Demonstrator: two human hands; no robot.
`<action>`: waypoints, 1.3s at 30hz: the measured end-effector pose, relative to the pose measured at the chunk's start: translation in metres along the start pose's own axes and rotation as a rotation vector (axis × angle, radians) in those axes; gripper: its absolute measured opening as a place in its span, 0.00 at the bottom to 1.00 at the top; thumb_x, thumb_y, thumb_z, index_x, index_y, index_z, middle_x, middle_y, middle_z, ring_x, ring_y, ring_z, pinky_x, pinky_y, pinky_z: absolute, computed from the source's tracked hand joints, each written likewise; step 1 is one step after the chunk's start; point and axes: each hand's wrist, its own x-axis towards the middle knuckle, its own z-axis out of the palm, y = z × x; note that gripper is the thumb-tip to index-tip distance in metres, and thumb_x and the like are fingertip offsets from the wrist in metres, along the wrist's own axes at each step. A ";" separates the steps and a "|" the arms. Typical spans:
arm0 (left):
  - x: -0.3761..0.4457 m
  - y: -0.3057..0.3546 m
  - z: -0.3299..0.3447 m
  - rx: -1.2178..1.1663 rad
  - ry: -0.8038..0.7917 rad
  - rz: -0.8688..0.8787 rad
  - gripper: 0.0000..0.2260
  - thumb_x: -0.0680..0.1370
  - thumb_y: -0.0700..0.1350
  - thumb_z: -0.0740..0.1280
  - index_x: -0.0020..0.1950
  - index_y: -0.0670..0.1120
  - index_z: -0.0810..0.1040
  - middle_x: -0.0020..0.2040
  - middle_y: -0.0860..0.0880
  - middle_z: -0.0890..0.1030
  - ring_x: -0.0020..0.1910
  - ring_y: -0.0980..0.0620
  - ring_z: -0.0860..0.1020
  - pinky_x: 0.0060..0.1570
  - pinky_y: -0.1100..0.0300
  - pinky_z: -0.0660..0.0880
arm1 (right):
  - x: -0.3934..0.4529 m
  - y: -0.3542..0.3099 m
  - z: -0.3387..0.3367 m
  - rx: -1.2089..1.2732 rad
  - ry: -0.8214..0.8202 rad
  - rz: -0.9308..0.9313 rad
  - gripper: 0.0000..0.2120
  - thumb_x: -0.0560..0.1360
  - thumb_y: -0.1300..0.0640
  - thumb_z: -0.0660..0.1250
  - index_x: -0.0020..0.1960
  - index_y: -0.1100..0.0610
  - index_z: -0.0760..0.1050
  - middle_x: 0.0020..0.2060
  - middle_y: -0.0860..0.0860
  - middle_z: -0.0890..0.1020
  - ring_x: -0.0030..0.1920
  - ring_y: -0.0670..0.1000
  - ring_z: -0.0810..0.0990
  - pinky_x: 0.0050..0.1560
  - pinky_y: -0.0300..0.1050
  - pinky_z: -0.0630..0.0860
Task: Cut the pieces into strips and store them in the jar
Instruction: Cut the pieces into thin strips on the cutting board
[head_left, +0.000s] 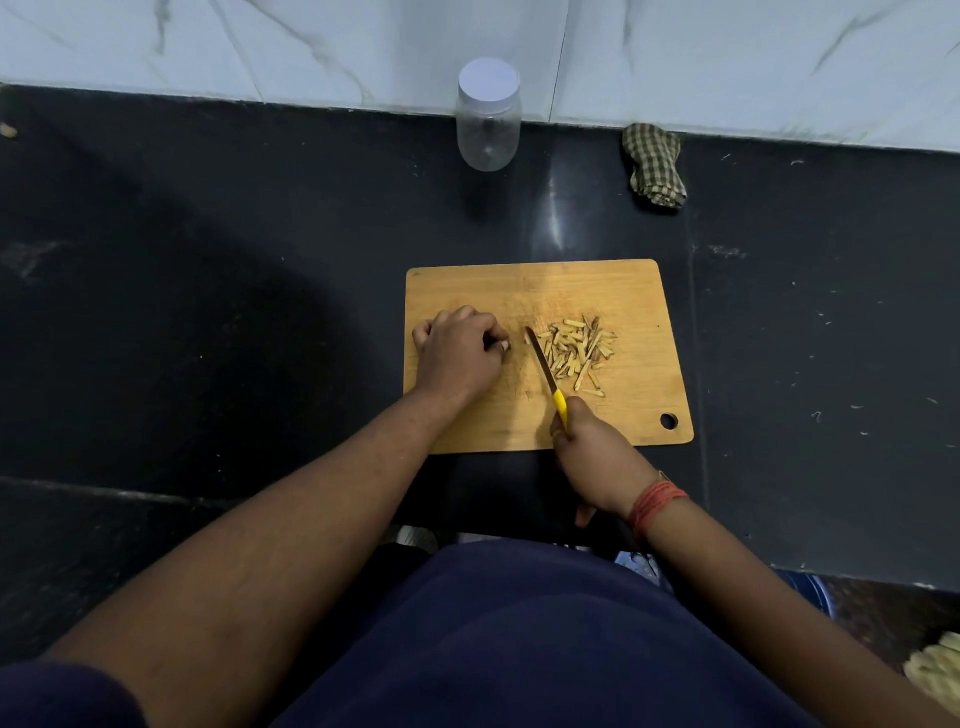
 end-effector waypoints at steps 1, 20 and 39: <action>0.000 0.000 0.000 -0.004 -0.001 -0.002 0.05 0.79 0.53 0.68 0.52 0.56 0.81 0.53 0.59 0.77 0.61 0.53 0.72 0.65 0.49 0.59 | 0.002 -0.004 -0.001 0.024 -0.015 0.007 0.15 0.82 0.61 0.51 0.68 0.58 0.61 0.43 0.56 0.74 0.29 0.56 0.78 0.20 0.44 0.75; 0.002 0.001 -0.002 -0.057 -0.017 -0.040 0.03 0.78 0.51 0.69 0.49 0.56 0.82 0.51 0.59 0.77 0.59 0.53 0.72 0.64 0.49 0.59 | 0.024 -0.022 0.007 0.005 -0.076 0.069 0.20 0.81 0.63 0.52 0.72 0.54 0.57 0.48 0.58 0.72 0.38 0.63 0.78 0.18 0.49 0.76; 0.000 -0.004 -0.007 -0.158 -0.063 -0.019 0.04 0.80 0.47 0.67 0.49 0.57 0.79 0.52 0.60 0.76 0.61 0.53 0.72 0.68 0.49 0.59 | -0.001 0.001 0.001 -0.012 -0.010 0.009 0.15 0.82 0.61 0.51 0.68 0.57 0.61 0.40 0.56 0.73 0.31 0.58 0.77 0.20 0.47 0.75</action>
